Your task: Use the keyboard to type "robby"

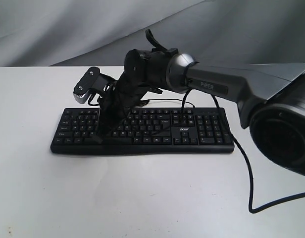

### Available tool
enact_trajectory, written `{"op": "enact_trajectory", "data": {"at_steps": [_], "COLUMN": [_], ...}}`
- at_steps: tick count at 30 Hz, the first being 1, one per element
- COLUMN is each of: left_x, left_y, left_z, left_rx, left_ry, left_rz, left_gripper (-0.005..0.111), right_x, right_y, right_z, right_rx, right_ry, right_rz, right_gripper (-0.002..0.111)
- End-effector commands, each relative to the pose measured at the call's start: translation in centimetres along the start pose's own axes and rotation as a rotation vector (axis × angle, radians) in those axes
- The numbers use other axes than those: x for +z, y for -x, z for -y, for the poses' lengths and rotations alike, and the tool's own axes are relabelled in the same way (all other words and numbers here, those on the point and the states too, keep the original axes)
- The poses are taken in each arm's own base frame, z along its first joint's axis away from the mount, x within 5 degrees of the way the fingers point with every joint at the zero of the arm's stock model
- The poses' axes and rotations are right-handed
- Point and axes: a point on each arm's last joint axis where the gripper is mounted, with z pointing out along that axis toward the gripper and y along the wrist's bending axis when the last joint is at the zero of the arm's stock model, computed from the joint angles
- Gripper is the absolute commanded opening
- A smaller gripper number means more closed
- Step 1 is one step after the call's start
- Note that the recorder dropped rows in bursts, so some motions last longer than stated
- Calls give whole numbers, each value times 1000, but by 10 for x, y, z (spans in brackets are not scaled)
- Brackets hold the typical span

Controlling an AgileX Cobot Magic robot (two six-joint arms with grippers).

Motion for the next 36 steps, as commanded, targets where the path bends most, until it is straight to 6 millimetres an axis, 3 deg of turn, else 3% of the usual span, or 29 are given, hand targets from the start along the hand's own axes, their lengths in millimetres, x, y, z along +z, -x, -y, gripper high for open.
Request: {"op": "enact_trajectory", "data": {"at_steps": [1, 36], "left_x": [0, 0], "left_y": [-1, -1], "left_z": [0, 0], "left_rx": [-12, -12], "left_ry": [-1, -1], "left_rz": [3, 3], "left_gripper": [1, 1], "right_x": [-2, 21], "right_y": [-2, -13], "right_z": [3, 2], "right_rx": [-1, 19], "right_ry": [-9, 1], "right_rz": [-25, -40], "right_gripper": [0, 0]}}
